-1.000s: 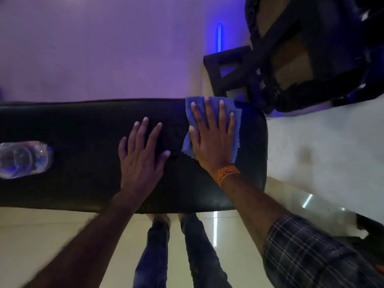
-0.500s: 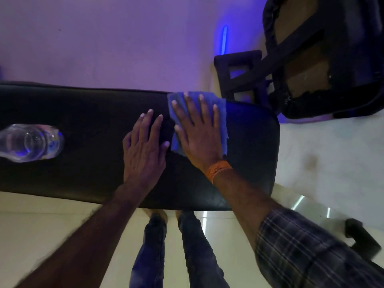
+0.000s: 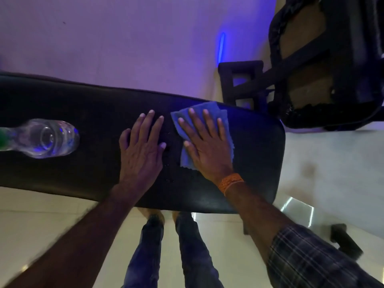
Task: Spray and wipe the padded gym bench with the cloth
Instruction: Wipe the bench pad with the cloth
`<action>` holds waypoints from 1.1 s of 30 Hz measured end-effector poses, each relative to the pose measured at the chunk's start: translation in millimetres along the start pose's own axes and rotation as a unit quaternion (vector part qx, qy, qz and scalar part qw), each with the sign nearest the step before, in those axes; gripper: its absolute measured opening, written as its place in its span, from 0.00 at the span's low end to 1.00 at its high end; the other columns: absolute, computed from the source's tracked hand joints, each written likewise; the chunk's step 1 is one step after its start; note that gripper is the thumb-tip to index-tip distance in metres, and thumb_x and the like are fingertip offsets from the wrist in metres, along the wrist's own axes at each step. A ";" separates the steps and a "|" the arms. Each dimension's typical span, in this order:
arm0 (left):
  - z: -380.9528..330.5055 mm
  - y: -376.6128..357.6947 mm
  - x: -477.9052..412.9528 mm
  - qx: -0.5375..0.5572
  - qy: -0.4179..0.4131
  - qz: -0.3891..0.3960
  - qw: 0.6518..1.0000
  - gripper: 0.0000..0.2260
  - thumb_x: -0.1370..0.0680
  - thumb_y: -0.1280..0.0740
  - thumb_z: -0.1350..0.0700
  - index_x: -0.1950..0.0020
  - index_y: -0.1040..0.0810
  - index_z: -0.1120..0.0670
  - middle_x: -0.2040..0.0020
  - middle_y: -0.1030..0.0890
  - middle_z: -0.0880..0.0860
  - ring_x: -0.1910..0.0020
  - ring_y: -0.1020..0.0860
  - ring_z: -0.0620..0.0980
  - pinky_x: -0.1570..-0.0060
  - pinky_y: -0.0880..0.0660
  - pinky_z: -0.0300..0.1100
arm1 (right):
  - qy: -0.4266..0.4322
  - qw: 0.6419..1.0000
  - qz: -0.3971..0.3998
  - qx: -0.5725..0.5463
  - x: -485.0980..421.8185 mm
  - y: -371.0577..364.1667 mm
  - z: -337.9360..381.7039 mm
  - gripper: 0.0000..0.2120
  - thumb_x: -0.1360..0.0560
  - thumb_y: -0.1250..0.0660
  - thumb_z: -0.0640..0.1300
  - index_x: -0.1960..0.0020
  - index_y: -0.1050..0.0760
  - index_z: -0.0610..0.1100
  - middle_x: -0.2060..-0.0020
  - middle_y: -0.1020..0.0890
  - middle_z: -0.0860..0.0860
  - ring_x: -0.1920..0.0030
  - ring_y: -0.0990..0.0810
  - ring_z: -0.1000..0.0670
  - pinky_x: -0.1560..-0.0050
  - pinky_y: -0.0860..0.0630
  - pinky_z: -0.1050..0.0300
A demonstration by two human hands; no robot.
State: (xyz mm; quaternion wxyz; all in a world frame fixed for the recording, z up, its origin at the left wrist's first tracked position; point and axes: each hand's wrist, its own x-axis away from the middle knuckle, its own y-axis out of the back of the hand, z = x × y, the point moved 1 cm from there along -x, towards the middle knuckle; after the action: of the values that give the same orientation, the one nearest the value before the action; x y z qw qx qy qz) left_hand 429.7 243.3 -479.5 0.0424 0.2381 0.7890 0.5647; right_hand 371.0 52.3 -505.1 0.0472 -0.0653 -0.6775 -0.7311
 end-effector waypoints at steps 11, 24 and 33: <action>12.0 -0.3 8.5 0.012 0.000 -0.025 1.000 0.28 0.17 0.41 0.50 0.18 0.38 0.54 0.16 0.41 0.54 0.17 0.43 0.56 0.24 0.41 0.57 | 0.011 1.000 0.025 0.000 9.3 3.5 7.5 0.26 0.14 0.53 0.57 0.16 0.48 0.57 0.16 0.47 0.53 0.16 0.52 0.44 0.20 0.47 0.35; -3.0 -20.7 48.8 -0.031 -0.067 -0.005 0.997 0.28 0.18 0.40 0.46 0.18 0.39 0.49 0.16 0.42 0.56 0.17 0.45 0.60 0.22 0.45 0.64 | -0.057 0.998 0.011 -0.007 62.1 -5.0 -14.7 0.26 0.14 0.54 0.57 0.16 0.49 0.57 0.16 0.47 0.51 0.16 0.51 0.43 0.20 0.46 0.34; -19.9 -35.2 71.7 -0.050 -0.088 0.018 0.995 0.28 0.16 0.43 0.43 0.16 0.42 0.49 0.15 0.45 0.57 0.16 0.48 0.59 0.22 0.49 0.66 | -0.097 0.995 0.011 -0.008 112.8 -17.5 -2.4 0.26 0.13 0.53 0.57 0.16 0.50 0.56 0.16 0.48 0.50 0.16 0.52 0.43 0.21 0.45 0.33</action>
State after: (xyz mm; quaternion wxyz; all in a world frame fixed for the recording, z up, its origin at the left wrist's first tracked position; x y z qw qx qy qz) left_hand 348.1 247.6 -490.0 0.1128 0.2985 0.7488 0.5810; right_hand 256.8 53.4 -504.5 -0.0105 -0.1437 -0.6724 -0.7260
